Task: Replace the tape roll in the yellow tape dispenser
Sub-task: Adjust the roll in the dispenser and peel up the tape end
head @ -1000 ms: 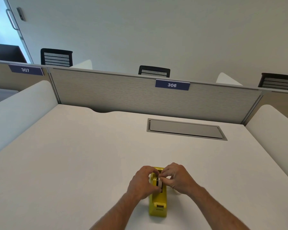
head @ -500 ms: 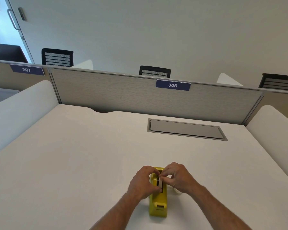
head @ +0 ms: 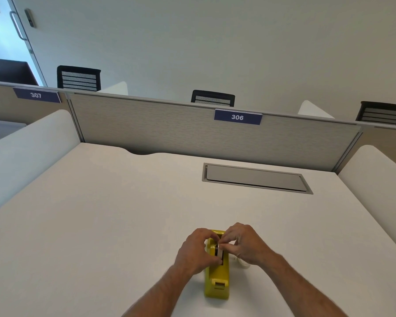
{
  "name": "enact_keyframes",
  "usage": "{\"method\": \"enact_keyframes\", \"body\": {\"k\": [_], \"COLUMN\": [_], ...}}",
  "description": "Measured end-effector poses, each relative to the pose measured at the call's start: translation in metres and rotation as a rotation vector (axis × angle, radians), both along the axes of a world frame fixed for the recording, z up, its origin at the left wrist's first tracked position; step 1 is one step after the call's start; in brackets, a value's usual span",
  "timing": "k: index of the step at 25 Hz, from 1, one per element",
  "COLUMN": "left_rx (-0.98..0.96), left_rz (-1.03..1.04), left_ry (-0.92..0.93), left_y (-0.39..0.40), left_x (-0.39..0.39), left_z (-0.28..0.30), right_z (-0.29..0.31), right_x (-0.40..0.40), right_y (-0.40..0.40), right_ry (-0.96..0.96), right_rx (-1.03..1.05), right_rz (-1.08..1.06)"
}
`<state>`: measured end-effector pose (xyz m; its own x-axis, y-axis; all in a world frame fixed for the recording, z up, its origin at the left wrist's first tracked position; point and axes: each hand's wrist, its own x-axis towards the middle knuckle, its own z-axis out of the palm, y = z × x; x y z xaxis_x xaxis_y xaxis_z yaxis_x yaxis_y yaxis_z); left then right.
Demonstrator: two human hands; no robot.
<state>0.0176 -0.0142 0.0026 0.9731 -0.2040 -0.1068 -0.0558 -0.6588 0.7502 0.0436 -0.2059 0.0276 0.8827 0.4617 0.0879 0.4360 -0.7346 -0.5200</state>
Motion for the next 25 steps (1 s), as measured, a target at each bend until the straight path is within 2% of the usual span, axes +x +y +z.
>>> {"method": "enact_keyframes", "body": {"k": [9, 25], "left_rx": [-0.005, 0.003], "left_rz": [0.004, 0.002], "left_ry": [0.009, 0.010], "left_y": [0.001, 0.003], "left_x": [-0.001, 0.000], "left_z": [0.002, 0.007], "right_z": [0.004, -0.007], "right_x": [-0.003, -0.026], "right_y": [-0.001, 0.000], "right_ry": [-0.015, -0.041], "right_rx": [-0.005, 0.130], "right_rz": [0.021, -0.017]}}
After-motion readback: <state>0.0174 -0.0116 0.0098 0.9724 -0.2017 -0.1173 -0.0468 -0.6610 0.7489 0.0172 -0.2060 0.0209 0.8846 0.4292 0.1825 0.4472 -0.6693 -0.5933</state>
